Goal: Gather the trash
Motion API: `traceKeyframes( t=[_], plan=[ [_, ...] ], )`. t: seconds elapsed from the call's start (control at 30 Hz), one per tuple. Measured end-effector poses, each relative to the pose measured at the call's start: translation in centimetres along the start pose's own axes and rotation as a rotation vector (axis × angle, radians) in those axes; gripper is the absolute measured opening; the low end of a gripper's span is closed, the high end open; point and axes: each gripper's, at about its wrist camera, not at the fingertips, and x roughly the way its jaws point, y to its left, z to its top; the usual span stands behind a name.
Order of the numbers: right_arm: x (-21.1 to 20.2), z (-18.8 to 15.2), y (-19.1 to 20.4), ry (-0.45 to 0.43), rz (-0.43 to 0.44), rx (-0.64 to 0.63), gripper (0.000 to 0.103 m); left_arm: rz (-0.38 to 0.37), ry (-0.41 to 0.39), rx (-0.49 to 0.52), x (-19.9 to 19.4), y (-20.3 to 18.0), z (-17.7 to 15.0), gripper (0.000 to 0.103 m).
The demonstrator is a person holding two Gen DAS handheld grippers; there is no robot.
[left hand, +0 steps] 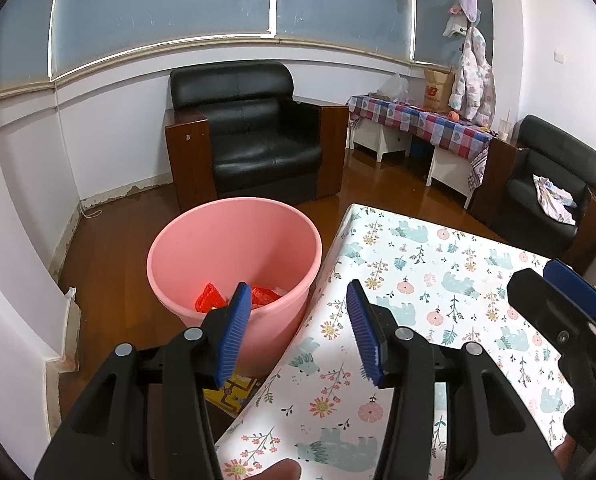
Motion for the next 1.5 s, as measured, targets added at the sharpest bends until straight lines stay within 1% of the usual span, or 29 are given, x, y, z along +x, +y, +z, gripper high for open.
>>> traceKeyframes(
  t=[0.23, 0.63, 1.5],
  plan=[
    [0.05, -0.01, 0.10, -0.009, 0.001, 0.001, 0.072, -0.006, -0.025, -0.008, -0.51, 0.21, 0.16, 0.050],
    [0.35, 0.01, 0.83, -0.017, -0.008, -0.017, 0.073, -0.003, -0.038, -0.005, -0.62, 0.55, 0.28, 0.050],
    [0.19, -0.44, 0.53, -0.008, -0.011, -0.009, 0.073, -0.011, -0.032, -0.002, -0.40, 0.66, 0.10, 0.050]
  ],
)
